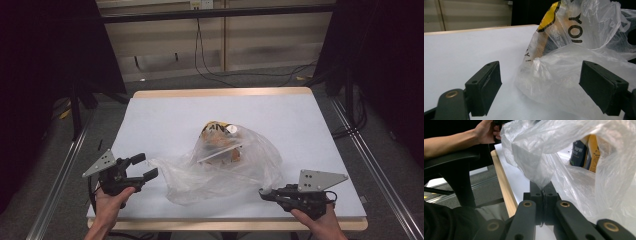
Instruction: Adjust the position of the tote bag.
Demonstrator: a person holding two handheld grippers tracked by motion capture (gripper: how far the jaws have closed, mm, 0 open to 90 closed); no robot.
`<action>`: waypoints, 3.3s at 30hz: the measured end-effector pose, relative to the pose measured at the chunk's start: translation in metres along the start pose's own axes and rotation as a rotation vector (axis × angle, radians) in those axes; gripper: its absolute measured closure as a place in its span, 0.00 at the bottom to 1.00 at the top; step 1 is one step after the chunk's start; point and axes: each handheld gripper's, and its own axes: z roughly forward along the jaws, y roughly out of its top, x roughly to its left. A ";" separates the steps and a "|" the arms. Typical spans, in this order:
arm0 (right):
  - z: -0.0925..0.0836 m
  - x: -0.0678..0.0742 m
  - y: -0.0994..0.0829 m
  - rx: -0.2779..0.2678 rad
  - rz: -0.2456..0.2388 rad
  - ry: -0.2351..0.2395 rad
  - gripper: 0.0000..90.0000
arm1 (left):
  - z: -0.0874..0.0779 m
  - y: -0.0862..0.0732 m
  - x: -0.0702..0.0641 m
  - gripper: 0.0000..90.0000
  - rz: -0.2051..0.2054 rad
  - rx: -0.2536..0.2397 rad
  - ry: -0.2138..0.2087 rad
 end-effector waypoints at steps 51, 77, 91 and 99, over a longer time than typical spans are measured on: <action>-0.044 -0.074 0.138 -0.297 -0.071 -0.148 1.00 | -0.002 0.153 -0.014 0.92 0.217 -0.258 -0.093; -0.070 -0.112 0.218 -0.374 -0.074 -0.298 1.00 | -0.017 0.220 0.002 0.94 0.245 -0.330 0.001; -0.077 -0.113 0.170 -0.383 -0.025 -0.274 1.00 | -0.002 0.182 0.006 0.95 0.263 -0.255 -0.020; -0.072 -0.115 0.147 -0.343 0.004 -0.274 1.00 | -0.003 0.157 0.002 0.95 0.285 -0.220 -0.030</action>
